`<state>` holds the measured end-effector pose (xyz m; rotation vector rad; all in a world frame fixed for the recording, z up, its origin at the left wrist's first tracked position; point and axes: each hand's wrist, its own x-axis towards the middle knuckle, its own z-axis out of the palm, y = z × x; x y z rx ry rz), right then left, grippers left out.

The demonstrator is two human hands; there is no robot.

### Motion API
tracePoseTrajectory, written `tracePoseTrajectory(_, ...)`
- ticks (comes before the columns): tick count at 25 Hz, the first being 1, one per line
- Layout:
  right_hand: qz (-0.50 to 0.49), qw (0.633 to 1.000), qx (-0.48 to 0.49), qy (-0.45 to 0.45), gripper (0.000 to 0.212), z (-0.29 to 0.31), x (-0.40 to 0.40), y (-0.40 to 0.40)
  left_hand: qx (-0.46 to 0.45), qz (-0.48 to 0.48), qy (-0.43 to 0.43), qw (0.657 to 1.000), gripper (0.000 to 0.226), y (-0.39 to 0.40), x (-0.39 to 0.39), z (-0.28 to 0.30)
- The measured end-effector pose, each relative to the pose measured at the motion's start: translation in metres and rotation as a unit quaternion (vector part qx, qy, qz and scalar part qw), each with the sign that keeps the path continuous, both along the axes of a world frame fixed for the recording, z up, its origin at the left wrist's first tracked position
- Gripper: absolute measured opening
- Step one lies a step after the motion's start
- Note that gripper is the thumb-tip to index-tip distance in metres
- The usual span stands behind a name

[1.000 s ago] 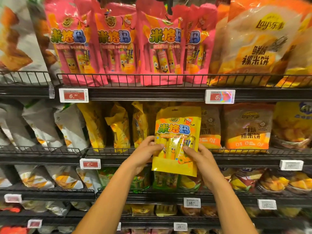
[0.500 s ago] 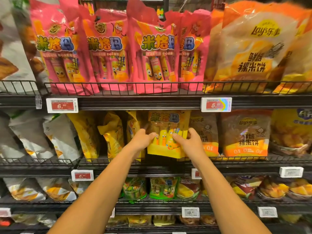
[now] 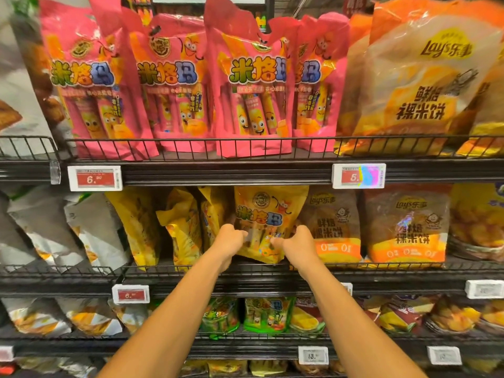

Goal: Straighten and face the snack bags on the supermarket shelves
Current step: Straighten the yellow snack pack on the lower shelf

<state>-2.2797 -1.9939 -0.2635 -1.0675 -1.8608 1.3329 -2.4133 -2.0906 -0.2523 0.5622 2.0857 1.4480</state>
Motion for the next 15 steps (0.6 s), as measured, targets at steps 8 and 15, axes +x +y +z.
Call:
tracePoseTrajectory(8,-0.013,0.998,-0.022,0.057,0.044,0.005,0.002,-0.005,0.056,-0.057,-0.105,0.991,0.076,-0.017,0.000,-0.008)
tracePoseTrajectory(15,-0.002,0.996,-0.038,0.080,0.083,0.016,0.018,-0.015,0.088,-0.108,-0.124,0.983,0.077,-0.038,0.011,0.016)
